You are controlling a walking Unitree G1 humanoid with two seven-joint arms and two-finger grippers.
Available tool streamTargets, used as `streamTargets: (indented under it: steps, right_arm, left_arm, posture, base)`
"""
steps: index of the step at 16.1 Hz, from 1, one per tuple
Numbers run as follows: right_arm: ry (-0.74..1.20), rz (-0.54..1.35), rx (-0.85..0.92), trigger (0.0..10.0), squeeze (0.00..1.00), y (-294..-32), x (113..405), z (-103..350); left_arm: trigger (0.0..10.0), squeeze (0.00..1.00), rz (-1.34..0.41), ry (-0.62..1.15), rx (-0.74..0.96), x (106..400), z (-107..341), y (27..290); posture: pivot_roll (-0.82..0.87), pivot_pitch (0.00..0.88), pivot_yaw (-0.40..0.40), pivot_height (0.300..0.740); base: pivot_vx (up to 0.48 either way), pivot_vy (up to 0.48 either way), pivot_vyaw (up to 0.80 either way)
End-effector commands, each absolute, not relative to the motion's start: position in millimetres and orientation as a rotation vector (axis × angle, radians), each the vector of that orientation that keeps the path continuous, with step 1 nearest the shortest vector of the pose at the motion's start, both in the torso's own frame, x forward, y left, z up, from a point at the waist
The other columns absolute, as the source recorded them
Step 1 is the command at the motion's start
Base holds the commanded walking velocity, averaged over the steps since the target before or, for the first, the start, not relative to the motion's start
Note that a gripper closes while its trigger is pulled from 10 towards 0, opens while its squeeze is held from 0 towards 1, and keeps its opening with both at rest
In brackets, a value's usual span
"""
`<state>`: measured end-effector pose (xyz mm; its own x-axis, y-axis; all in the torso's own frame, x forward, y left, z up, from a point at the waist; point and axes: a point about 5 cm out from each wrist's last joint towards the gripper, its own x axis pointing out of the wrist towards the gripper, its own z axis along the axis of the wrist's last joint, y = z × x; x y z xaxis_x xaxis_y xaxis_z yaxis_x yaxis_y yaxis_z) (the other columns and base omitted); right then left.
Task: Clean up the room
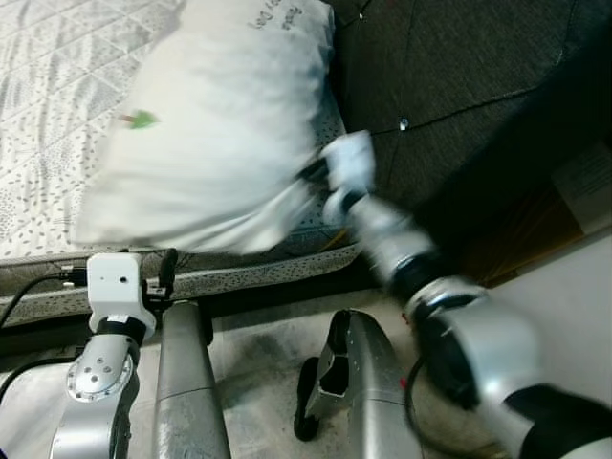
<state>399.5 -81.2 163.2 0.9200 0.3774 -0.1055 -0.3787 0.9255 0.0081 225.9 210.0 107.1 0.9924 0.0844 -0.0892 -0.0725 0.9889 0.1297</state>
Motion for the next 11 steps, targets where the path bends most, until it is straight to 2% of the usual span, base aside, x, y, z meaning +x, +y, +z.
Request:
streamTargets:
  steps: [1, 2, 6, 8, 9, 10, 11]
  right_arm:
    - [-0.002, 0.268, -0.011, 0.0, 0.0, -106.4, 410.1, 190.6]
    - [-0.06, 0.164, -0.03, 0.0, 0.0, -133.8, 416.2, 210.2]
    - [-0.093, 0.06, -0.092, 0.0, 0.0, -167.2, 418.1, 224.4]
    - [-0.067, 0.034, -0.138, 0.0, 0.0, -184.4, 414.2, 214.6]
    - [-0.067, 0.034, -0.138, 0.0, 0.0, -184.4, 414.2, 214.6]
    - [-0.025, 0.024, -0.146, 0.0, 0.0, -199.6, 405.6, 192.6]
    - [-0.025, 0.024, -0.146, 0.0, 0.0, -199.6, 405.6, 192.6]
  left_arm:
    - [10.0, 0.0, 0.072, 0.099, 0.119, 227.7, 103.6, 206.4]
    - [10.0, 0.0, 0.067, 0.089, 0.115, 233.0, 103.9, 205.0]
    - [10.0, 0.0, 0.061, 0.079, 0.115, 239.6, 104.6, 204.7]
    - [10.0, 0.0, 0.055, 0.076, 0.116, 242.3, 104.8, 204.0]
    - [10.0, 0.0, 0.055, 0.076, 0.116, 242.3, 104.8, 204.0]
    - [10.0, 0.0, 0.044, 0.074, 0.115, 244.8, 104.6, 202.6]
    - [10.0, 0.0, 0.044, 0.074, 0.115, 244.8, 104.6, 202.6]
  posture:
    - [0.25, 0.146, -0.185, 0.567]
    - [0.24, 0.134, -0.183, 0.567]
    - [0.22, 0.118, -0.176, 0.567]
    - [0.21, 0.111, -0.169, 0.567]
    - [0.21, 0.111, -0.169, 0.567]
    - [0.2, 0.105, -0.158, 0.567]
    - [0.2, 0.105, -0.158, 0.567]
  base:
    - [0.0, 0.0, 0.0]
    - [0.0, 0.0, 0.0]
    - [0.0, 0.0, 0.0]
    - [0.0, 0.0, 0.0]
    - [0.0, 0.0, 0.0]
    - [0.0, 0.0, 0.0]
    - [0.0, 0.0, 0.0]
